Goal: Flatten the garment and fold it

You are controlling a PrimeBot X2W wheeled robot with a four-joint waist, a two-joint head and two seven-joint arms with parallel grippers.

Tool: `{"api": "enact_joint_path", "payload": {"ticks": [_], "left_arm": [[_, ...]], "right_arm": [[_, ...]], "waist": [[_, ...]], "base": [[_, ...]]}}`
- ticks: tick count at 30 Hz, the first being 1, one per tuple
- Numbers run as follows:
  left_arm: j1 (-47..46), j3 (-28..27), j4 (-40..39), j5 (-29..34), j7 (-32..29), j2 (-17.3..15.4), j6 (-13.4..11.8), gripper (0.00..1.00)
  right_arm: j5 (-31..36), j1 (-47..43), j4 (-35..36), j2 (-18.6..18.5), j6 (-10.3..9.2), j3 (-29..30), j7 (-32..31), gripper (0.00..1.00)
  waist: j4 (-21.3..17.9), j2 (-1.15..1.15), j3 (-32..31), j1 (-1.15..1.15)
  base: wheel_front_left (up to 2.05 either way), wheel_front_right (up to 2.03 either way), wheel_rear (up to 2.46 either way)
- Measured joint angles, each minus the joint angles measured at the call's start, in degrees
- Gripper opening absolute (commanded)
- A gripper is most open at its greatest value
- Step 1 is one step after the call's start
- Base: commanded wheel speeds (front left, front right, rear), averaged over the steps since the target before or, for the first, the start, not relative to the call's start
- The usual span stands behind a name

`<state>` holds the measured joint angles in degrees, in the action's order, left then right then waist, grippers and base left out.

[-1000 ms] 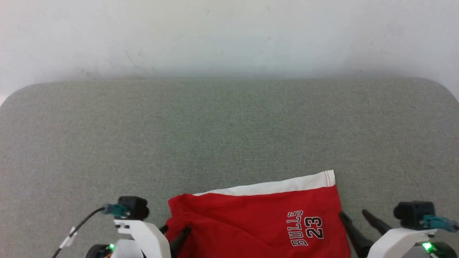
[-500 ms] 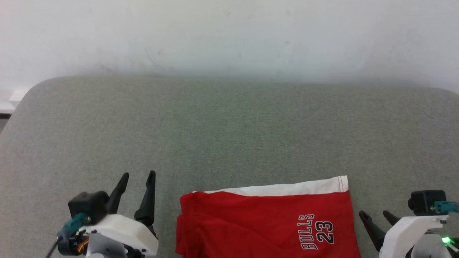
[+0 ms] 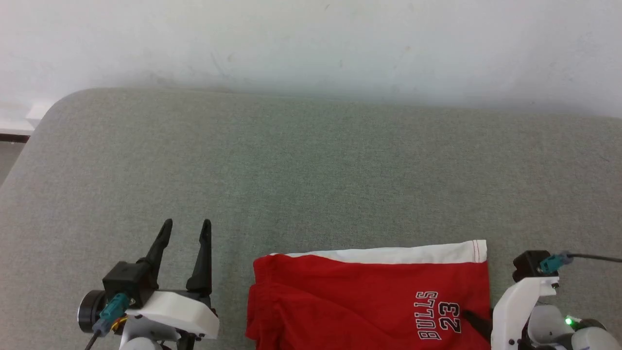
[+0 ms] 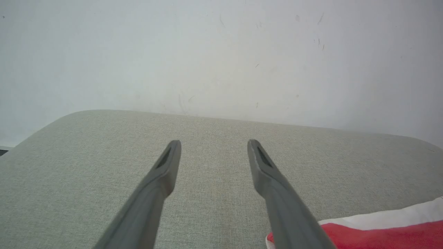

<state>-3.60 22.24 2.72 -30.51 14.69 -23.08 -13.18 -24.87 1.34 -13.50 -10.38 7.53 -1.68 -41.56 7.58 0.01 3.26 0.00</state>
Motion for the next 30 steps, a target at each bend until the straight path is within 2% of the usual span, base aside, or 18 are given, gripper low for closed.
{"api": "enact_joint_path", "payload": {"ticks": [1,3,13,18,26,30], "left_arm": [[0.03,-0.3,0.02,0.42,0.02,0.33,0.38,1.0],[0.05,-0.76,0.08,1.54,0.02,0.89,1.03,1.0],[1.69,-3.25,0.56,3.42,0.03,2.85,2.02,1.0],[2.58,-4.0,0.54,3.69,0.03,3.07,2.11,1.0],[3.57,-4.33,0.6,3.92,0.03,3.1,2.12,1.0],[3.59,-4.37,0.7,3.92,0.03,3.1,2.11,1.0]], "right_arm": [[-0.56,0.58,-0.71,-0.25,0.0,-0.22,-0.94,0.41],[-1.4,1.38,-1.55,-0.82,-0.02,-0.73,-2.52,0.0],[-3.36,1.69,1.24,-0.79,0.0,-2.68,-0.42,0.0],[-3.27,-0.94,5.06,-1.47,0.0,2.76,-0.24,0.0],[-0.3,-6.72,8.5,-0.94,0.0,16.05,-1.9,0.0],[-2.34,-6.67,12.01,1.93,-0.01,16.49,-4.7,0.0]], "waist": [[0.2,0.0,0.06,0.0],[0.53,0.0,0.14,0.0],[-0.16,0.0,-1.12,0.01],[-0.86,0.0,-2.11,0.0],[-1.97,0.0,-2.99,0.0],[-2.45,0.0,-3.27,0.0]], "base": [[0.0,0.0,0.0],[0.0,0.0,0.0],[0.0,0.0,0.0],[0.0,0.0,0.0],[0.0,0.0,0.0],[0.0,0.0,0.0]]}}
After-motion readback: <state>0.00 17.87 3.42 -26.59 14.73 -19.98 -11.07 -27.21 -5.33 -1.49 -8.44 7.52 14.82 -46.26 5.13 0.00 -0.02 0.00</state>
